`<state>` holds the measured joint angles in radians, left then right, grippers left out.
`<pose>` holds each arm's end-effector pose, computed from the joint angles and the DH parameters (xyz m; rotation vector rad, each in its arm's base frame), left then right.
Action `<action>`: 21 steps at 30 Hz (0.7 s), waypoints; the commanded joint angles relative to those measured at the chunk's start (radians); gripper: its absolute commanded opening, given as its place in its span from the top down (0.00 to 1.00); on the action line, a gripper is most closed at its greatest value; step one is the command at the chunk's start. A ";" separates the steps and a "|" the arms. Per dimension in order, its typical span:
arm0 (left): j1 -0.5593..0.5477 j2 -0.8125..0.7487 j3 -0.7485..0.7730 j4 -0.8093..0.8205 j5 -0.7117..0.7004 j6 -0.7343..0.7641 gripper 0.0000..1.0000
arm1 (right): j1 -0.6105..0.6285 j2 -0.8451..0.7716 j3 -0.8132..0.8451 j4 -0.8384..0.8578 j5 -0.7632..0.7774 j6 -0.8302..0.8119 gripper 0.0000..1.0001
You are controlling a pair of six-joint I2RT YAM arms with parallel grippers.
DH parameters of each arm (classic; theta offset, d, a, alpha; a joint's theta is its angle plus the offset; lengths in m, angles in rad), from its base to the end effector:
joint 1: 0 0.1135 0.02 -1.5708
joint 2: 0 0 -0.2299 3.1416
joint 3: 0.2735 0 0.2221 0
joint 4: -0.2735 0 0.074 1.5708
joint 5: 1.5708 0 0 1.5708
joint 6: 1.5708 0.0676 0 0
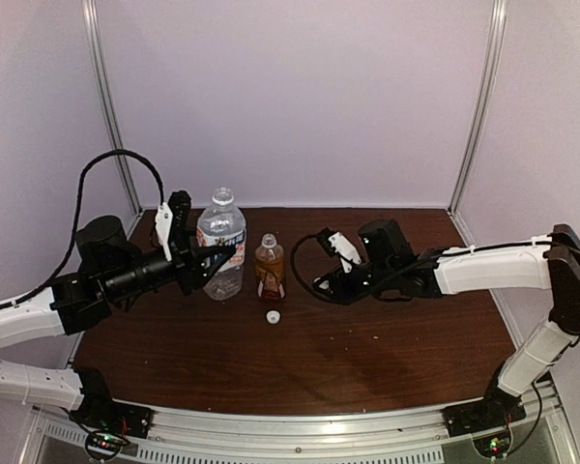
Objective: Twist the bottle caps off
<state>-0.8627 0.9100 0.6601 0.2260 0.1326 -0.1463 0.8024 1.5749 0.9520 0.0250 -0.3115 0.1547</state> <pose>0.1505 -0.1896 0.2969 0.6843 1.5203 -0.8819 0.2242 0.2617 0.1895 -0.8993 2.0879 0.8675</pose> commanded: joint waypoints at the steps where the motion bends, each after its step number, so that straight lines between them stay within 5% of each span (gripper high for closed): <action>1: 0.009 0.005 -0.010 0.028 -0.033 0.017 0.63 | 0.035 0.068 0.000 0.102 0.047 0.021 0.71; 21: 0.009 -0.010 -0.030 0.028 -0.044 0.017 0.60 | 0.075 0.327 0.100 0.042 0.117 -0.018 0.70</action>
<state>-0.8627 0.9146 0.6426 0.2089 0.1074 -0.1459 0.8715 1.8786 1.0267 0.0788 -0.2344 0.1535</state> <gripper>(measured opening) 0.435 0.298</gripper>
